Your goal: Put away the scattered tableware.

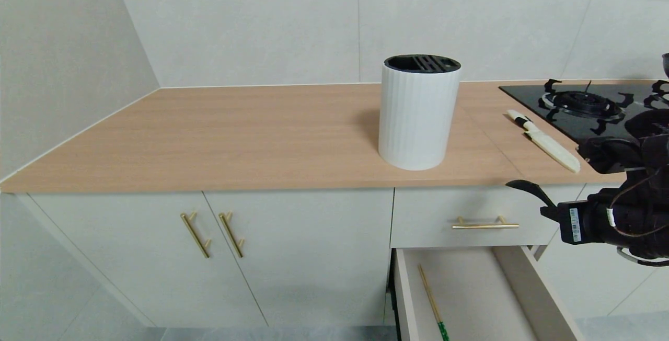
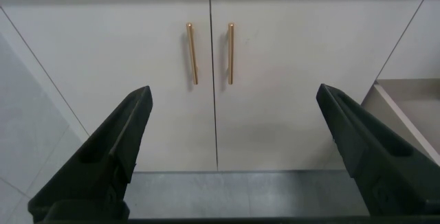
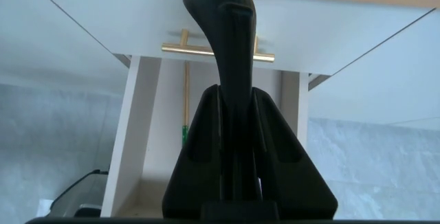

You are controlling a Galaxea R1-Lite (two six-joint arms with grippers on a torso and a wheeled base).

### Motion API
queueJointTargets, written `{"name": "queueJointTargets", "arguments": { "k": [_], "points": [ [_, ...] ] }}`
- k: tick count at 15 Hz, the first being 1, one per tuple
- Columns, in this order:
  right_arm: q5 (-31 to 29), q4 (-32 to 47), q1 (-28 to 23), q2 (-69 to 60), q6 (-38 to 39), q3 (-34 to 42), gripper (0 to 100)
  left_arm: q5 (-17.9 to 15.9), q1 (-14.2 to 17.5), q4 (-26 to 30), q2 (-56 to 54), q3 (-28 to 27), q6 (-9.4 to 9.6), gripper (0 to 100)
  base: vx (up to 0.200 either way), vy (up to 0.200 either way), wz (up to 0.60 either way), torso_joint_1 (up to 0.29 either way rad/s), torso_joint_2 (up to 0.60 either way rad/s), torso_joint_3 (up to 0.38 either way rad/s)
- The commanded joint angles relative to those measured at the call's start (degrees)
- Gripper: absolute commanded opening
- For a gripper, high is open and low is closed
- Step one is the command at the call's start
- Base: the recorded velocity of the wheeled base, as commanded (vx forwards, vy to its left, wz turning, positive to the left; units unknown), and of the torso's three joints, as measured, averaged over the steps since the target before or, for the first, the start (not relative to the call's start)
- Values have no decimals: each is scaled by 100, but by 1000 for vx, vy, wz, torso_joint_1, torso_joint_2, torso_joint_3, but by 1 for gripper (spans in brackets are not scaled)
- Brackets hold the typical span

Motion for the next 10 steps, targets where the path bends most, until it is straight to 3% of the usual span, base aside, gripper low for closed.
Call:
{"name": "queueJointTargets", "arguments": {
  "k": [1,10],
  "points": [
    [0,1,5,85,-4,1,0,1,0,0,0,2,-1,100,0,0,0,-154,373,217],
    [-9,1,13,437,4,9,0,1,0,0,0,2,-1,100,0,0,0,-172,462,281]
  ]
}}
